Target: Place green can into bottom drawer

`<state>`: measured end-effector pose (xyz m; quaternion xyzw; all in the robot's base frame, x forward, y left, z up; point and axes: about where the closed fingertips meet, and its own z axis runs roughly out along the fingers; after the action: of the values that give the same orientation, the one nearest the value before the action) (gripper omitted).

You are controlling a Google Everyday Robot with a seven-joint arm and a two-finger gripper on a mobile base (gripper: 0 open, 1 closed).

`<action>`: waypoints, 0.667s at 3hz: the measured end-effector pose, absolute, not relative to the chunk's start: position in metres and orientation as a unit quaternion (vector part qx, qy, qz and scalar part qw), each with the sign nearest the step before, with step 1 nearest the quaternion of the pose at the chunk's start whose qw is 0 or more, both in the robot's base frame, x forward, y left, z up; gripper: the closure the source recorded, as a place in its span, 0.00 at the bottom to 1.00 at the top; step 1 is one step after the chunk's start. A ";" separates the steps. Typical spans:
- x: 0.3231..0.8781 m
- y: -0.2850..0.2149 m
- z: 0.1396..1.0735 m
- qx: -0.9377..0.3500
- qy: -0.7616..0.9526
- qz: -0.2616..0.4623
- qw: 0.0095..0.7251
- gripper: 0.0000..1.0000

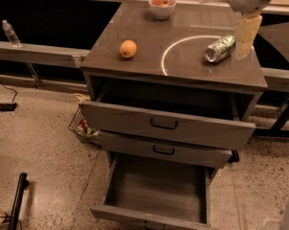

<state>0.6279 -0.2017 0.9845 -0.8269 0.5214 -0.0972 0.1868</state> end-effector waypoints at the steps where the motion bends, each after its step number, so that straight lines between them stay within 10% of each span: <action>1: 0.636 -0.227 0.968 -0.804 0.558 -0.110 0.176 0.00; 2: 0.639 -0.260 0.969 -0.799 0.563 -0.143 0.153 0.00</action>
Offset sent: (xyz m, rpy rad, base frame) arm 0.0098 -0.1092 -0.0018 -0.2856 -0.1035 0.0359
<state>0.6388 -0.2597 0.9691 -0.7994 0.5631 -0.1433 0.1529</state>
